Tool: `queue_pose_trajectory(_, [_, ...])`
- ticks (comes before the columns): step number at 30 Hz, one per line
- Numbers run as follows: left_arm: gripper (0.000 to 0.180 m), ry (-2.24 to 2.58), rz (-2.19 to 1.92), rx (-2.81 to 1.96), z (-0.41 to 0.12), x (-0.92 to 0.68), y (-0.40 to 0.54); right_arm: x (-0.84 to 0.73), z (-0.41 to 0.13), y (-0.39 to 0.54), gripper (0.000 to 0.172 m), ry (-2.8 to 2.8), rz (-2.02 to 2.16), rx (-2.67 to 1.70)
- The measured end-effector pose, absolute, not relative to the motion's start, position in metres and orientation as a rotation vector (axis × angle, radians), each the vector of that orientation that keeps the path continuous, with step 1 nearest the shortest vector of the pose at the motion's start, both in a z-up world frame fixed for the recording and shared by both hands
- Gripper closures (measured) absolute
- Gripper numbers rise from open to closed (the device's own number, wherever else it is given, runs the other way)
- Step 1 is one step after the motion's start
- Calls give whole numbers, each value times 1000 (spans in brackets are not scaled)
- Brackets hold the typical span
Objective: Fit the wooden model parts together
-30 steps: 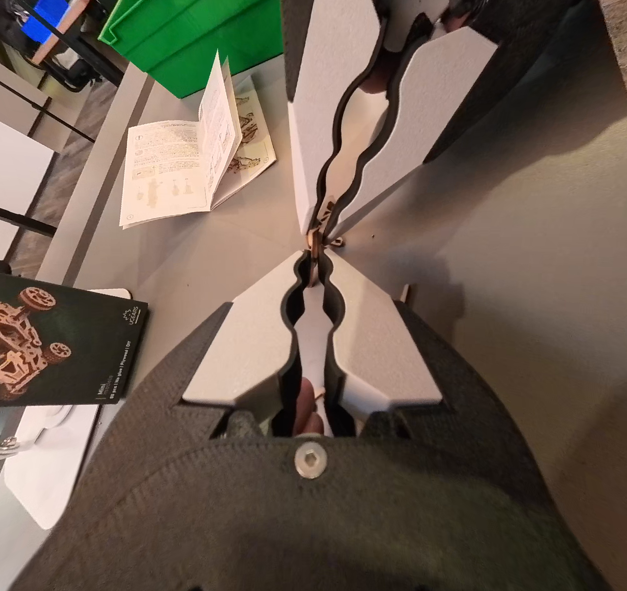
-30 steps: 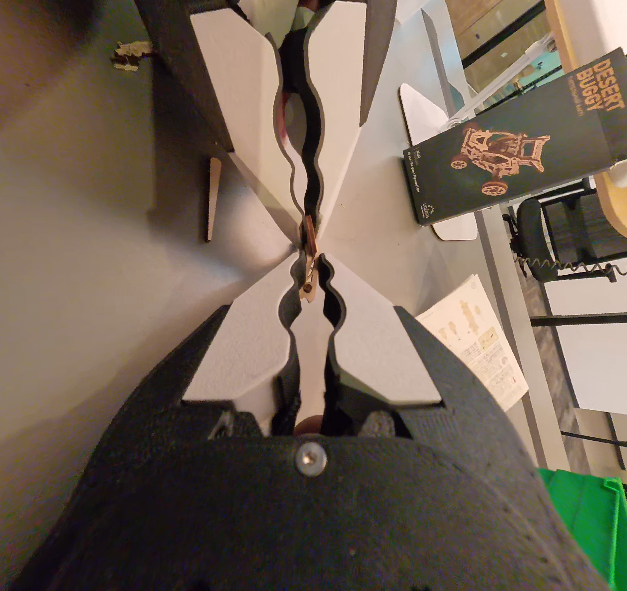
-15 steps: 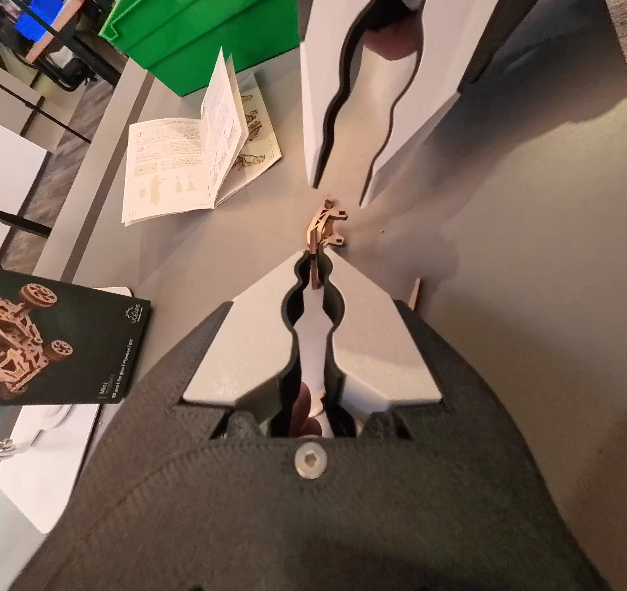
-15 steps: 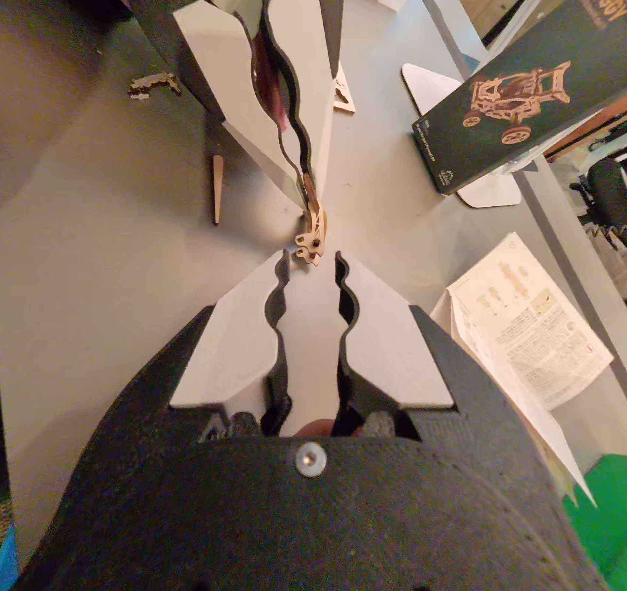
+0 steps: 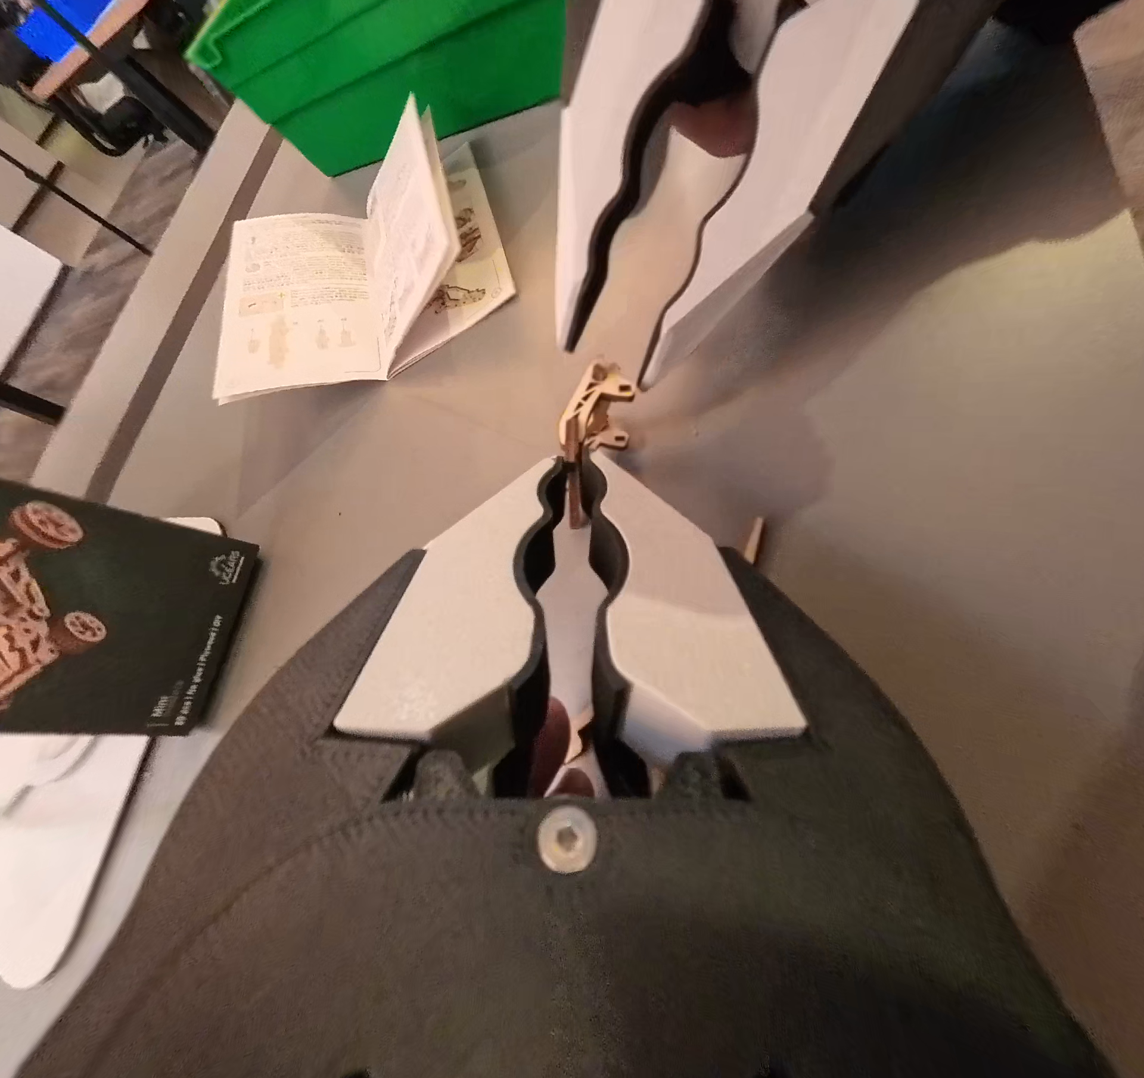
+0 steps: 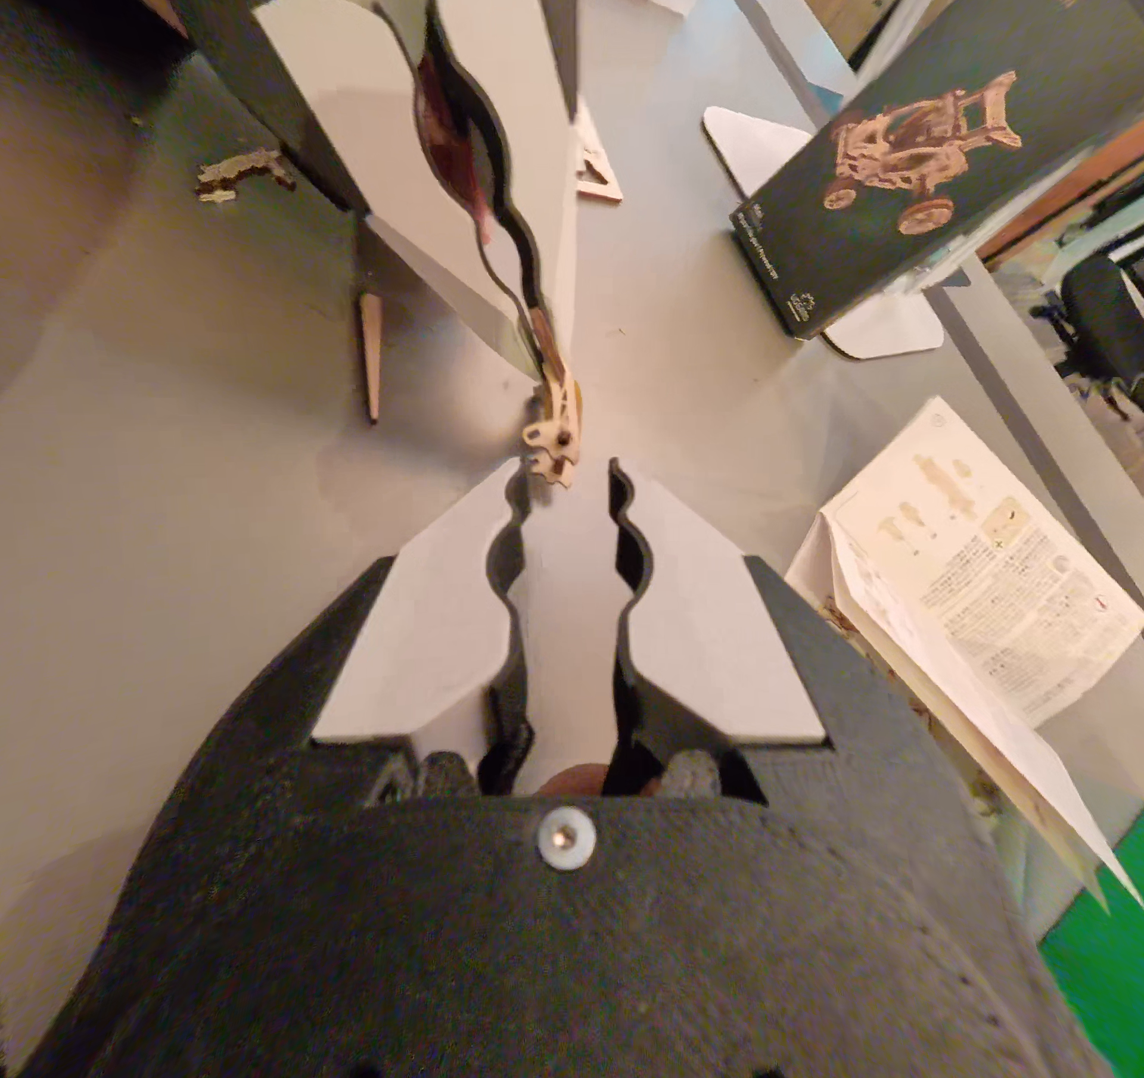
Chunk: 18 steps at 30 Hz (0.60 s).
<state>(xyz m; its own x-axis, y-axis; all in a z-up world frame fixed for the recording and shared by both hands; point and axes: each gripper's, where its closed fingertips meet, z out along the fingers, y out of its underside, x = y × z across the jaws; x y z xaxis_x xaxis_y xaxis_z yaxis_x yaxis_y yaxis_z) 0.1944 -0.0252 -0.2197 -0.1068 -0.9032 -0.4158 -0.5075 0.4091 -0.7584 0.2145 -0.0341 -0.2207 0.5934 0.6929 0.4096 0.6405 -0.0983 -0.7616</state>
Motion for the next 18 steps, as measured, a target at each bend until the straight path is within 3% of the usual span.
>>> queue_pose_trajectory(4, [179,1597,-718,-1390,-196,191,-3,232,-211,-32,146,-983,101,-1829])
queue_pose_trajectory(7, [179,1376,-1063,-1586,-175,187,9,233,-206,-24,140,-858,191,-1889])
queue_pose_trajectory(12, [179,971,-1537,-1767,-146,174,26,202,-186,-11,137,-671,593,-1876])
queue_pose_trajectory(18, [179,728,-1728,-1764,-131,161,20,173,-156,-1,137,-550,853,-1778])
